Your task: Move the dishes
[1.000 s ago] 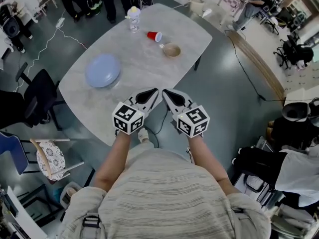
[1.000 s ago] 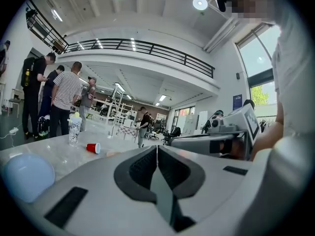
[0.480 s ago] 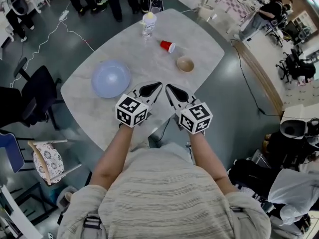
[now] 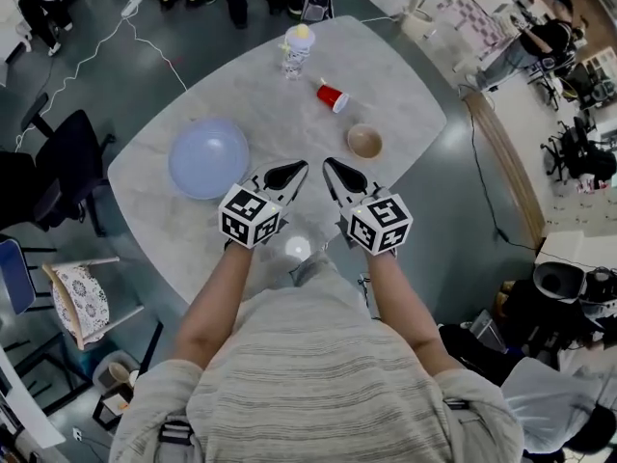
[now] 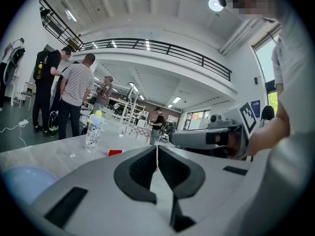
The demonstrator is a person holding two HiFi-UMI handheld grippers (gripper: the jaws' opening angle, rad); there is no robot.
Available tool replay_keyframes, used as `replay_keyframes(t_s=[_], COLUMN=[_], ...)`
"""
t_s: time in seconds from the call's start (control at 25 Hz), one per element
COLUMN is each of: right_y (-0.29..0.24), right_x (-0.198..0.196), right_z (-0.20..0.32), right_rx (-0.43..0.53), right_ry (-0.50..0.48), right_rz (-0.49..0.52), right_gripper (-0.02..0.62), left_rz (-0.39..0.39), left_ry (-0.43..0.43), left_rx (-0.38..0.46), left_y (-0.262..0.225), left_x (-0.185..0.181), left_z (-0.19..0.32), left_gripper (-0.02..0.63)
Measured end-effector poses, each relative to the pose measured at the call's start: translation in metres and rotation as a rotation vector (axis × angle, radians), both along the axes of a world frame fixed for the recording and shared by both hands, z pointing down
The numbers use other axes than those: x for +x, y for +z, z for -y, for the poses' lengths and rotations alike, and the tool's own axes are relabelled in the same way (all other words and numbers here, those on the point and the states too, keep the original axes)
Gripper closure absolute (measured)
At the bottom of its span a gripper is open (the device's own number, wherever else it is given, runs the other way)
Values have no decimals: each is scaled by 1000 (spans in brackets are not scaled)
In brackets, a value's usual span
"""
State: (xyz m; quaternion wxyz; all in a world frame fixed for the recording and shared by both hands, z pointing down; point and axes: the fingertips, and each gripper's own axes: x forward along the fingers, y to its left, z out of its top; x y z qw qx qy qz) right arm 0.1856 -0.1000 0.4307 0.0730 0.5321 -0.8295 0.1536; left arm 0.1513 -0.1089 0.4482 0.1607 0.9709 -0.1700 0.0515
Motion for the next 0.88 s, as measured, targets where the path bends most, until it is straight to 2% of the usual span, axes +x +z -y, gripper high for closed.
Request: replay_keyframes(t_s=[0.36, 0.6, 0.68, 0.76, 0.88], right_y=[40, 57, 63, 72, 85], right_x=[48, 76, 83, 89, 98], right_z=[73, 115, 126, 138, 154], right_rx=[-70, -101, -117, -140, -172], right_ry=[-101, -132, -134, -132, -120], right_rz=[22, 48, 54, 59, 57], right_gripper=[575, 572, 552, 500, 488], left_rz=[65, 94, 108, 117, 129], left_ry=[-111, -159, -166, -176, -183], left_rx=[-66, -72, -72, -79, -94], left_y=[45, 59, 64, 70, 79], left_x=[37, 71, 82, 90, 99], left_z=[60, 91, 102, 114, 129], left_gripper=[583, 583, 583, 583, 583])
